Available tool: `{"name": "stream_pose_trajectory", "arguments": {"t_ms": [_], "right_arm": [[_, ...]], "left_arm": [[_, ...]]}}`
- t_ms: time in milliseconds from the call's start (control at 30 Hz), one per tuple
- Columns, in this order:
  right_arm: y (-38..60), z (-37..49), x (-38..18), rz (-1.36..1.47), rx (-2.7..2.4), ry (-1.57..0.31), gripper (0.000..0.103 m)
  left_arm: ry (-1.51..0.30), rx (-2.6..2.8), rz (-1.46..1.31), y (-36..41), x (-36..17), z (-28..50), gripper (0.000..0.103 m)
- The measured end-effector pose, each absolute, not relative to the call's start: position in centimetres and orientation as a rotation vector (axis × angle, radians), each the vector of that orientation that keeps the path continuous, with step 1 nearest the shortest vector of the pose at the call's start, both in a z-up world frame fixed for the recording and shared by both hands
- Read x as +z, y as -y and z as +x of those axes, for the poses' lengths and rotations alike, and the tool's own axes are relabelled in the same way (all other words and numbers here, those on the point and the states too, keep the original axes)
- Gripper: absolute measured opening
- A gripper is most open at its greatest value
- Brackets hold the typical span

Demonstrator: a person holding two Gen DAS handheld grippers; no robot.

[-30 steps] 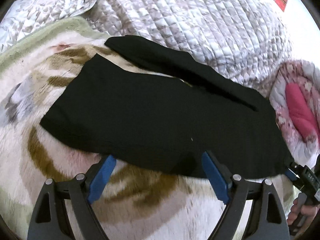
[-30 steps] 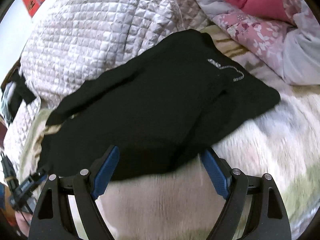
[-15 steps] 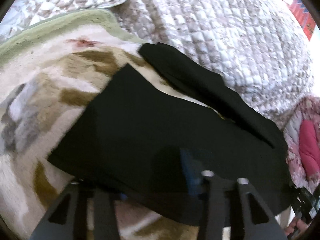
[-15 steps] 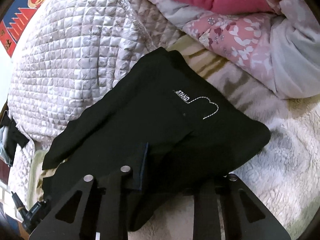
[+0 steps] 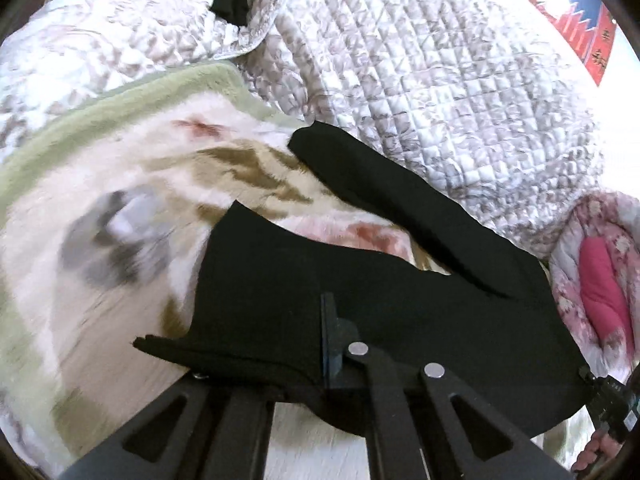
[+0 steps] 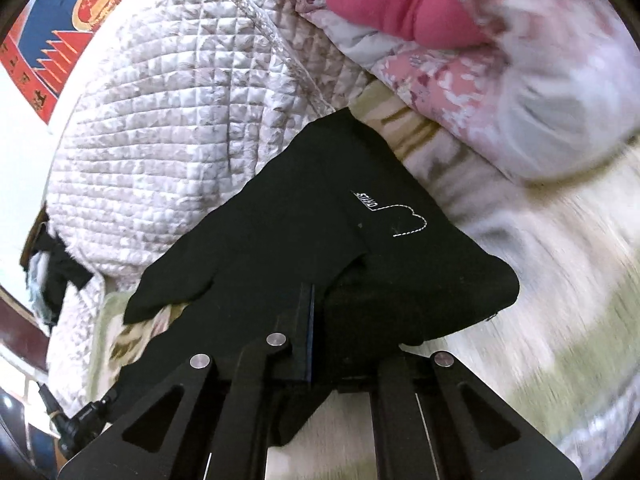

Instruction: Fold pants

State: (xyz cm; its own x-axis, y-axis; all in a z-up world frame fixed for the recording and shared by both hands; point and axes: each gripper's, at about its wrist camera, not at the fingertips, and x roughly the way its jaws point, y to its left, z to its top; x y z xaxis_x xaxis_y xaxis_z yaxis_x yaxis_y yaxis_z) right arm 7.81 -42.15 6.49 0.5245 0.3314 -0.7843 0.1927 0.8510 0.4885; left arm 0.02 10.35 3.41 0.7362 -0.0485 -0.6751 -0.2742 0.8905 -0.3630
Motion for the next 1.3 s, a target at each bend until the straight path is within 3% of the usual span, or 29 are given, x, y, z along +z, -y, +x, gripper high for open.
{"name": "stream_pose_trajectory", "arguments": {"t_ms": [200, 467, 933, 1067, 1200, 1300], "right_arm": [[43.3, 3.0, 4.9, 0.592, 0.057, -1.088, 0.005], [43.9, 2.4, 4.0, 0.590, 0.054, -1.106, 0.006], [45.4, -0.5, 7.9, 0.507, -0.100, -1.090, 0.020], [46.3, -0.8, 9.2, 0.502, -0.193, -1.041, 0.039], [44.2, 0.6, 10.5, 0.459, -0.104, -1.026, 0.039], [41.6, 1.9, 9.9, 0.383, -0.019, -1.040, 0.039]], "left_arm": [[-0.776, 0.138, -0.478, -11.2, 2.2, -4.5, 0.003], [-0.807, 0.142, -0.483, -11.2, 0.6, -5.0, 0.005], [-0.739, 0.383, -0.464, -14.0, 2.7, -8.6, 0.012], [-0.705, 0.348, -0.454, -13.6, 4.1, -8.8, 0.012], [-0.713, 0.183, -0.402, -10.4, 4.8, -7.3, 0.026], [-0.781, 0.038, -0.367, -7.5, 3.8, -5.7, 0.027]]}}
